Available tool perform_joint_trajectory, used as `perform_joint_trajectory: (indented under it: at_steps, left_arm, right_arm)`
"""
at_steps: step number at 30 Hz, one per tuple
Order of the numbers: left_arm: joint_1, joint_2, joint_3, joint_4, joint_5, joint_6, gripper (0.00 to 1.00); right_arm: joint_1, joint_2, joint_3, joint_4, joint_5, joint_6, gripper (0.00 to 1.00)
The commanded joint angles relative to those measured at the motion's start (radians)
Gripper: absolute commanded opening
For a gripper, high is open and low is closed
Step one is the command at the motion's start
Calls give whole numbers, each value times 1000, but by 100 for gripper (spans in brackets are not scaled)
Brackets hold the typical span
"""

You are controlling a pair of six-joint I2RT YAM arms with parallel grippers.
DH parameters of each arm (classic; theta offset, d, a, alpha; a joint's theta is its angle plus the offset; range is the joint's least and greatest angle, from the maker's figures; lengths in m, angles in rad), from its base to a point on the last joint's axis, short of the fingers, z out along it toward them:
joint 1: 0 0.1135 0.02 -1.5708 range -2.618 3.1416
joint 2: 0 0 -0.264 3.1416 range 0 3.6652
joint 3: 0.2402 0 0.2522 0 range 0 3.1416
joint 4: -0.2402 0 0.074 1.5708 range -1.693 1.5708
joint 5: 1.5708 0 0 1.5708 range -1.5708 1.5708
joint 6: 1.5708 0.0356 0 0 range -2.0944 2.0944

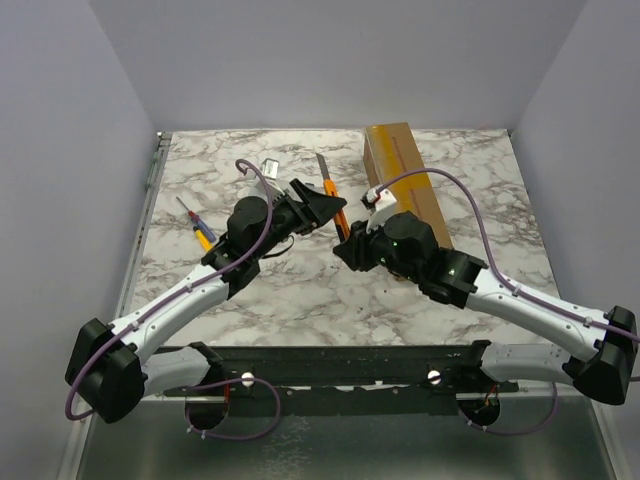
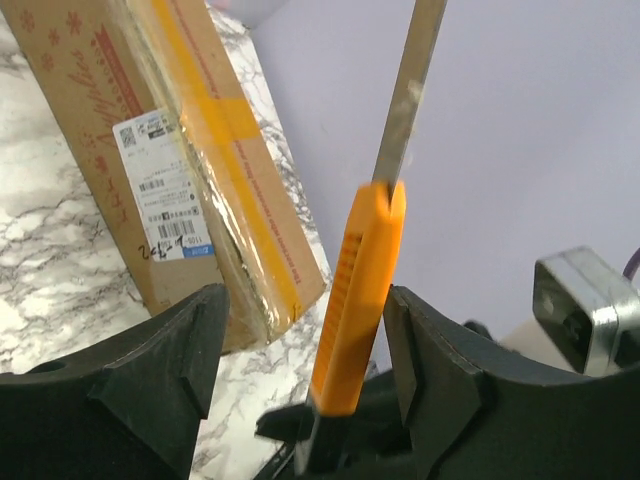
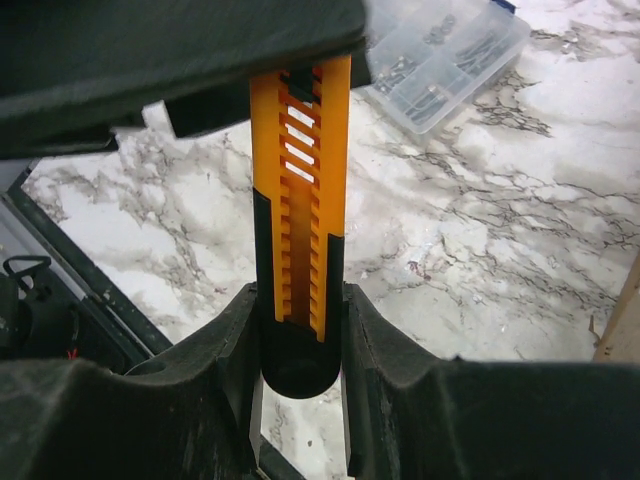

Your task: Unpack the express box

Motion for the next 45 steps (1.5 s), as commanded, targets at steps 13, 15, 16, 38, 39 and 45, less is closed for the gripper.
perform_joint_trajectory:
  at_steps: [13, 15, 16, 38, 39, 45]
  left_arm:
    - [3, 90, 68, 45, 48, 12, 0]
    - [4, 97, 45, 78, 66, -20, 0]
    - [3, 97, 35, 95, 73, -33, 0]
    - [-13, 105, -6, 176, 194, -85, 0]
    - [-13, 113, -2, 166, 198, -75, 3]
    - [-14, 152, 37, 80, 147, 13, 75]
  right_arm:
    - [34, 48, 71, -77, 25, -64, 57]
    - [34, 66, 101, -87, 55, -65, 64]
    - [33, 76, 120, -93, 76, -65, 66]
    - [32, 195, 249, -231, 233, -95, 0]
    - [32, 190, 266, -310, 295, -48, 0]
    - [-89, 72, 228, -687, 506, 280, 1]
